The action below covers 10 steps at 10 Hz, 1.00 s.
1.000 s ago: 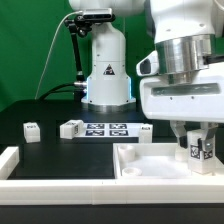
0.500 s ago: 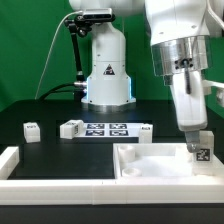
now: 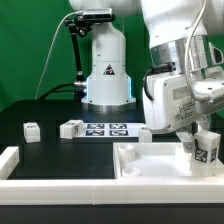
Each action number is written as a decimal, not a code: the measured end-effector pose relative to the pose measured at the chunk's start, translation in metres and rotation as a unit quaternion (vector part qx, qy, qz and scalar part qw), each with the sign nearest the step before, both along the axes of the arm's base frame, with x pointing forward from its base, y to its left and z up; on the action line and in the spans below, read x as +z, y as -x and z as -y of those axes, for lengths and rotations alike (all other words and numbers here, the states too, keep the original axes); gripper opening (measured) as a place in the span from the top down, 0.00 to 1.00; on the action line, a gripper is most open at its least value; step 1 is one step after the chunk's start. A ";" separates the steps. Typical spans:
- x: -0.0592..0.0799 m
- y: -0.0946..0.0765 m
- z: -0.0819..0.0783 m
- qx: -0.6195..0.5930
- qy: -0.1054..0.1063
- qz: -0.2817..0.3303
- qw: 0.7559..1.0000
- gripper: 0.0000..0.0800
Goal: Assemble one leg
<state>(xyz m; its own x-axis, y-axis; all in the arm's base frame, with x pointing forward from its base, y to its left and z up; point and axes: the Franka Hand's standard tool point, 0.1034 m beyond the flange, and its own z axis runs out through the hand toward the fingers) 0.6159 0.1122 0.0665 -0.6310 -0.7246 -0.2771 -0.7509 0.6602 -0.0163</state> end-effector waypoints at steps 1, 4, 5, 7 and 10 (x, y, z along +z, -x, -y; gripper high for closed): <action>-0.001 0.000 -0.001 0.016 0.003 0.003 1.000 0.52; -0.001 0.001 -0.005 0.075 0.011 0.002 0.997 0.30; 0.000 0.001 -0.005 0.136 0.025 0.012 0.990 0.21; 0.000 0.002 -0.008 0.286 0.057 0.023 0.956 0.19; 0.002 0.001 -0.007 0.474 0.088 0.047 0.875 0.19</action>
Offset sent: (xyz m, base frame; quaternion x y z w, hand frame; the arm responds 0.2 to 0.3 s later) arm 0.0105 0.0035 0.0021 -0.0287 0.0455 -0.1129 0.9921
